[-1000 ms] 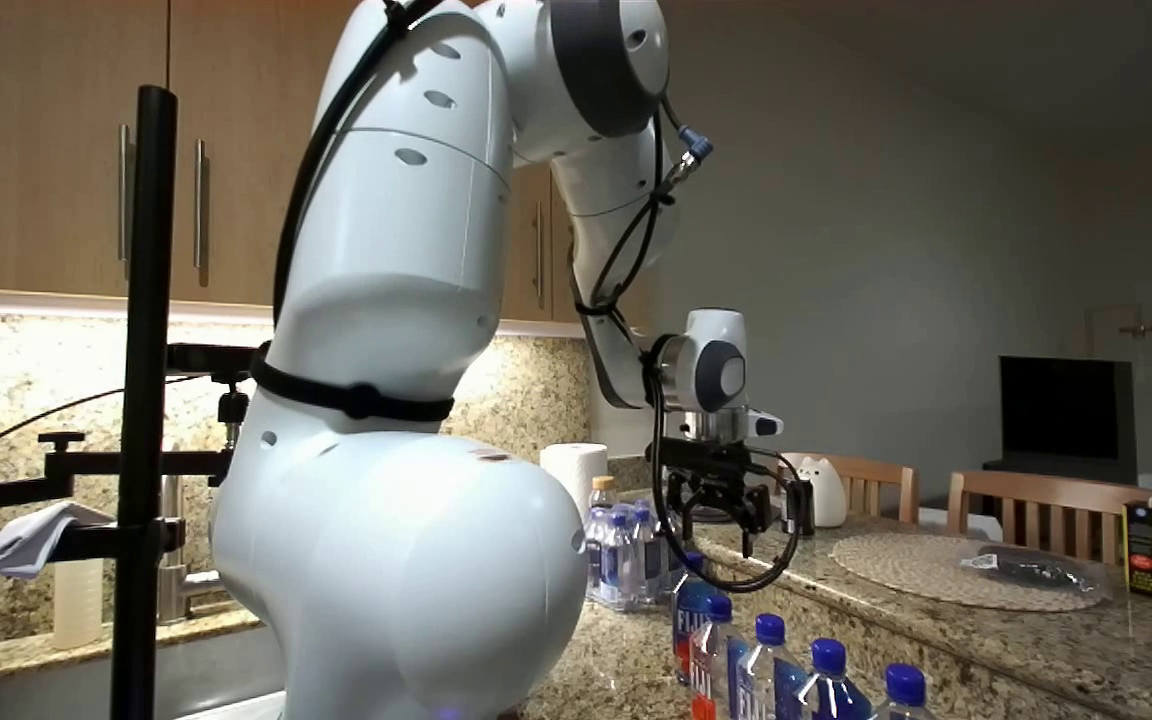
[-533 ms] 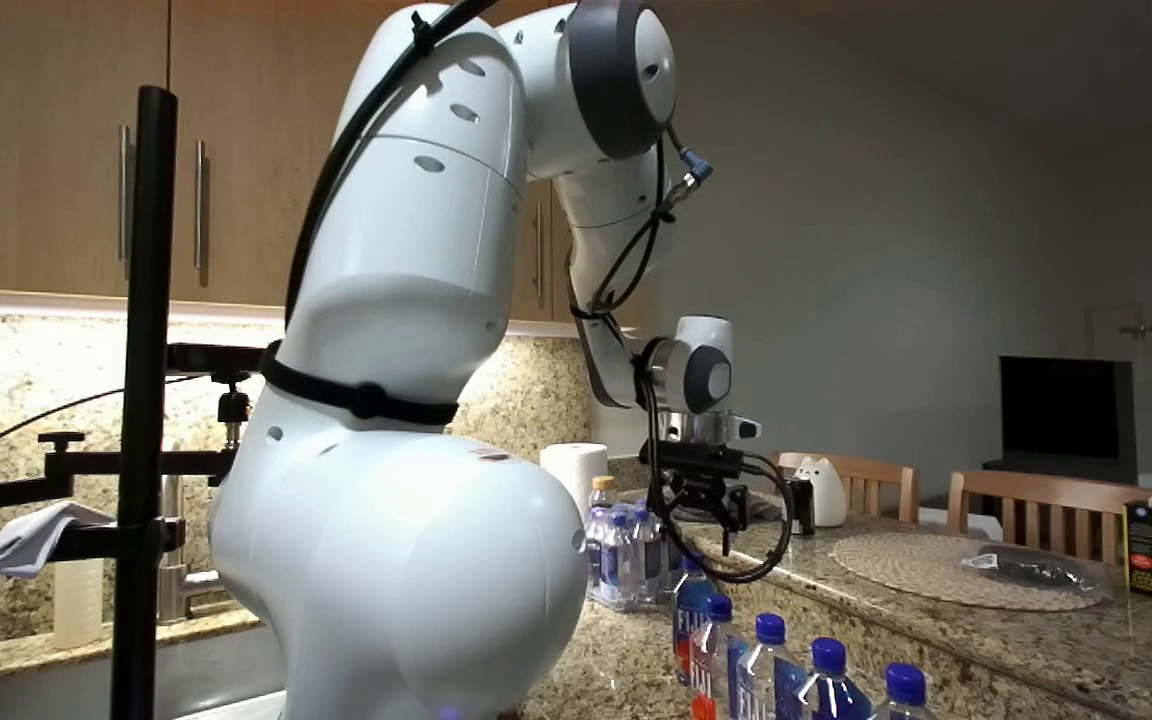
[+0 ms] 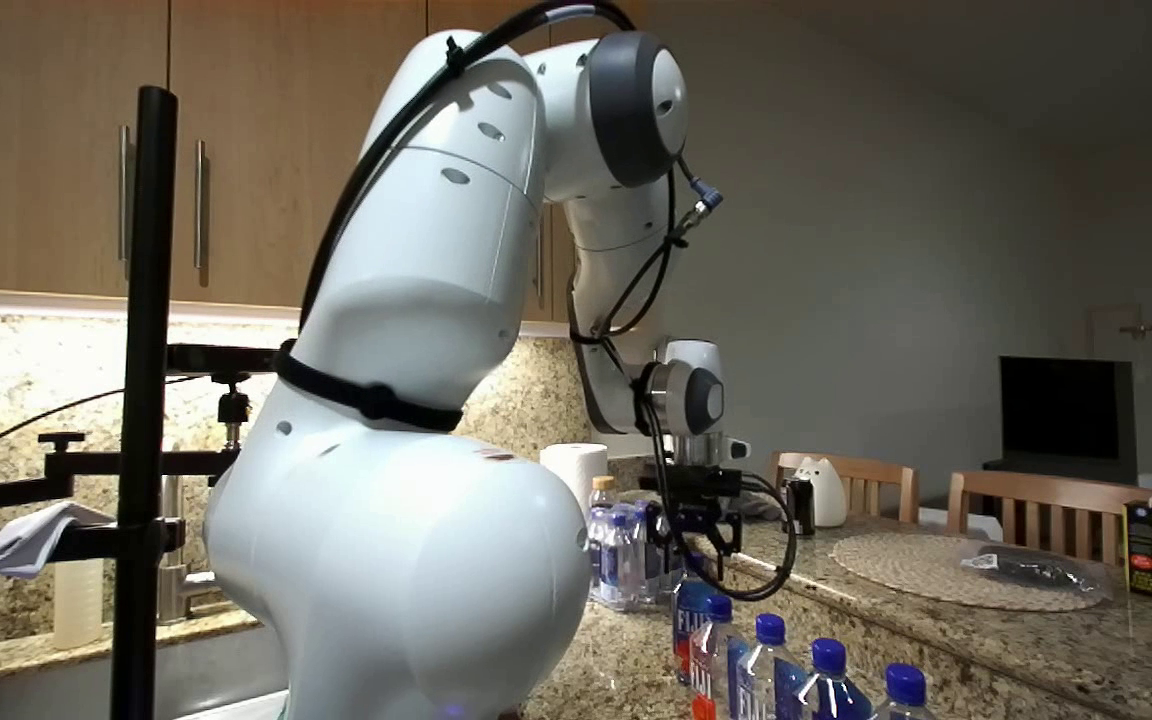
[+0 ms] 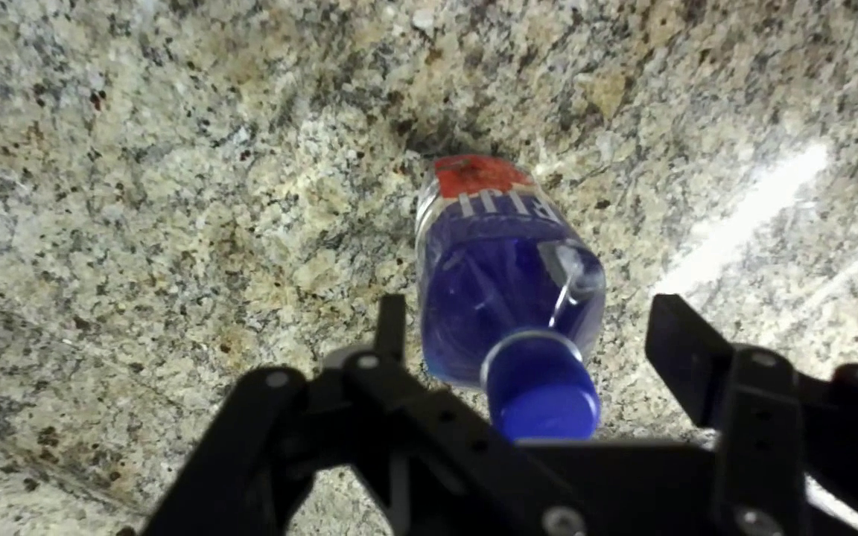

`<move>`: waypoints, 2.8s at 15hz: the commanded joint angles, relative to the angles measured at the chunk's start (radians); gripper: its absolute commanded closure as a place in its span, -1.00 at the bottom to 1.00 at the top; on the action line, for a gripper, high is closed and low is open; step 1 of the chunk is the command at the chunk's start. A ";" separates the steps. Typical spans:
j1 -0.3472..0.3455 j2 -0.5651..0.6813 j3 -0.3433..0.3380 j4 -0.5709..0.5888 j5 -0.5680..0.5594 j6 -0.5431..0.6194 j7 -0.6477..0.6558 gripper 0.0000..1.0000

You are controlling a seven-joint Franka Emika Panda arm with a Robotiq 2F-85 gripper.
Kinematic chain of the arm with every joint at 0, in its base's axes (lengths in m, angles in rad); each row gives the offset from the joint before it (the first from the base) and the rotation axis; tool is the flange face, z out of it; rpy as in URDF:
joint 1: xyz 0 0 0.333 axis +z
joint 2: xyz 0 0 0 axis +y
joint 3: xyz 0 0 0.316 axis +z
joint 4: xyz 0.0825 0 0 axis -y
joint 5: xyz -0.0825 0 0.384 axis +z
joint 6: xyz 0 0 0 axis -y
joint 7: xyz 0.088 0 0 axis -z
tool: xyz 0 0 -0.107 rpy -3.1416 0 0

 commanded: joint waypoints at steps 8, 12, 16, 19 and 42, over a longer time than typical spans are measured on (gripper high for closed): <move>0.018 0.010 -0.016 0.008 -0.051 0.072 0.030 0.78; 0.020 0.008 -0.018 0.005 -0.057 0.066 0.034 0.70; 0.042 -0.018 -0.043 -0.009 -0.098 0.049 0.141 0.70; 0.062 -0.039 -0.060 -0.024 -0.135 0.032 0.248 0.70; 0.027 -0.207 -0.059 -0.207 0.001 -0.083 0.427 0.70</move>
